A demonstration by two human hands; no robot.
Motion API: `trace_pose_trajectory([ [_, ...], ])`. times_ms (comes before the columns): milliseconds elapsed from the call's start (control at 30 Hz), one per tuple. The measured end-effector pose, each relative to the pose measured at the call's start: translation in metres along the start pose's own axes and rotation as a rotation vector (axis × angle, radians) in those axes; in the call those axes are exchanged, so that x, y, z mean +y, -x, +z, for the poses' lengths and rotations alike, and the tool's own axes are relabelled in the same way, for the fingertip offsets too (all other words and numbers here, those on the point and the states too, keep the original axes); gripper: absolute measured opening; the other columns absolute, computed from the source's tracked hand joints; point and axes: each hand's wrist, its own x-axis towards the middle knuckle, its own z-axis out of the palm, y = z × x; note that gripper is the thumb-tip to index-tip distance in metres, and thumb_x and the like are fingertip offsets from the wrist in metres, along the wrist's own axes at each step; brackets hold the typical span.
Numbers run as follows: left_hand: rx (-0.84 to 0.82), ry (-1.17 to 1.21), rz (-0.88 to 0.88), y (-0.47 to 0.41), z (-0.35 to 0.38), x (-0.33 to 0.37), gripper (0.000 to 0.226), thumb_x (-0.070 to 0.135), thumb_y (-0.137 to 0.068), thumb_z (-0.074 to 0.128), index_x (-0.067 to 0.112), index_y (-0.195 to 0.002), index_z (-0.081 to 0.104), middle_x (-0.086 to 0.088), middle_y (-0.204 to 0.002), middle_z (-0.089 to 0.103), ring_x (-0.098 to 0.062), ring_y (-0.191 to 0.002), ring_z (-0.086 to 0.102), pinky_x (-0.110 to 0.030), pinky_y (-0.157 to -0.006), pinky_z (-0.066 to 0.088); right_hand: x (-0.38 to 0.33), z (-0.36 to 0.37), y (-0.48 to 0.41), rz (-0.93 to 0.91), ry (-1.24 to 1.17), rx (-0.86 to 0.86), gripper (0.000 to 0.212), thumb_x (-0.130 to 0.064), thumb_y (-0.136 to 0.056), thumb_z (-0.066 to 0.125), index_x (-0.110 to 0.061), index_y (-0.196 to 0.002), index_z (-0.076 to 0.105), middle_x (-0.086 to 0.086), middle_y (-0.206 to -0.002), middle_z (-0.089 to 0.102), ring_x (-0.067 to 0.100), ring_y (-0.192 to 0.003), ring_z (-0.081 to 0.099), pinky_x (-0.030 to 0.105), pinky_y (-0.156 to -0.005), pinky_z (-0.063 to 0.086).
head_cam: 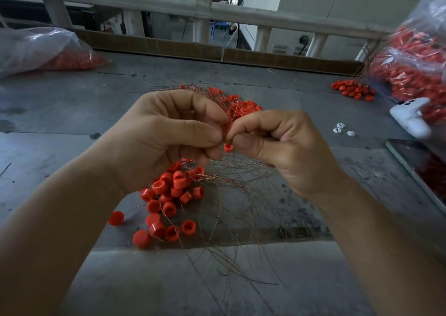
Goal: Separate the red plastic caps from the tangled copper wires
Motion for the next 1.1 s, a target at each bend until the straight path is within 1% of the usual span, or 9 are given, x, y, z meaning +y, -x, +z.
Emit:
trace_pose_trajectory([
  [67,-0.055,0.012,-0.002,0.001,-0.003,0.002,0.030,0.020,-0.048,0.084,0.015,-0.075,0.073,-0.004,-0.064,0.067,-0.011,-0.051,0.065,-0.016,-0.045,0.050,0.000,0.000,0.000,-0.011,0.076,-0.012,0.014,-0.005,-0.077,0.061,-0.018,-0.078,0.065,-0.002,-0.058,0.062,0.018,-0.053,0.054,0.015,-0.055,0.042],
  [100,-0.050,0.003,0.001,0.001,-0.005,0.003,0.030,0.022,-0.048,0.084,0.015,-0.075,0.073,-0.003,-0.065,0.068,-0.011,-0.051,0.065,-0.016,-0.046,0.050,0.000,-0.001,0.000,-0.014,0.108,0.001,0.013,-0.008,-0.077,0.061,-0.019,-0.076,0.066,-0.004,-0.057,0.060,0.019,-0.052,0.052,0.015,-0.054,0.042],
  [200,0.056,-0.039,0.021,0.002,-0.012,0.007,0.030,0.026,-0.043,0.083,0.018,-0.071,0.074,-0.001,-0.063,0.067,-0.009,-0.049,0.063,-0.014,-0.044,0.048,-0.001,-0.007,-0.001,-0.002,0.127,0.072,0.008,-0.011,-0.078,0.061,-0.016,-0.075,0.065,-0.014,-0.050,0.052,-0.001,-0.043,0.042,0.005,-0.046,0.032],
  [333,0.204,-0.155,0.025,0.002,-0.021,0.013,0.023,0.008,-0.046,0.076,0.021,-0.063,0.072,0.000,-0.059,0.066,-0.007,-0.045,0.059,-0.014,-0.040,0.045,0.000,-0.017,-0.001,0.030,0.168,0.137,0.012,-0.005,-0.081,0.063,-0.013,-0.072,0.064,-0.014,-0.050,0.053,-0.002,-0.042,0.043,0.005,-0.044,0.032],
  [467,0.285,-0.282,0.018,0.002,-0.026,0.015,0.023,0.004,-0.047,0.073,0.022,-0.061,0.073,0.000,-0.056,0.066,-0.008,-0.045,0.059,-0.014,-0.039,0.044,0.002,-0.021,-0.002,0.063,0.371,0.137,0.014,-0.010,-0.082,0.066,-0.020,-0.072,0.066,0.007,-0.062,0.062,0.012,-0.057,0.051,0.018,-0.055,0.043],
  [600,0.365,-0.347,0.007,0.002,-0.038,0.016,0.016,0.012,-0.051,0.066,0.021,-0.061,0.073,-0.002,-0.057,0.066,-0.008,-0.045,0.061,-0.014,-0.040,0.045,0.004,-0.025,-0.002,0.103,0.452,0.139,0.013,-0.013,-0.082,0.066,-0.020,-0.072,0.067,0.015,-0.066,0.063,0.019,-0.056,0.052,0.024,-0.055,0.043],
  [733,0.389,-0.531,-0.059,0.004,-0.046,0.014,0.016,0.016,-0.051,0.067,0.026,-0.061,0.073,-0.002,-0.061,0.069,-0.008,-0.048,0.063,-0.013,-0.040,0.045,0.007,-0.029,-0.002,0.173,0.529,0.093,0.013,-0.015,-0.081,0.067,-0.019,-0.069,0.066,-0.006,-0.051,0.053,0.002,-0.048,0.044,0.013,-0.048,0.037],
  [967,0.289,-0.984,-0.207,0.001,-0.042,0.001,0.023,0.006,-0.063,0.078,0.027,-0.058,0.069,0.012,-0.057,0.067,0.004,-0.045,0.057,-0.007,-0.045,0.043,0.016,-0.030,-0.003,0.301,0.698,-0.010,0.021,-0.018,-0.083,0.066,-0.029,-0.066,0.061,-0.019,-0.050,0.056,-0.007,-0.052,0.051,0.006,-0.050,0.039],
  [1100,0.221,-1.091,-0.290,0.000,-0.045,-0.006,0.027,0.012,-0.063,0.081,0.036,-0.062,0.070,0.014,-0.061,0.068,-0.001,-0.056,0.062,-0.029,-0.068,0.054,0.021,-0.026,-0.004,0.334,0.765,-0.051,0.025,-0.020,-0.081,0.067,-0.034,-0.063,0.057,-0.015,-0.063,0.057,-0.014,-0.061,0.051,0.001,-0.055,0.036],
])
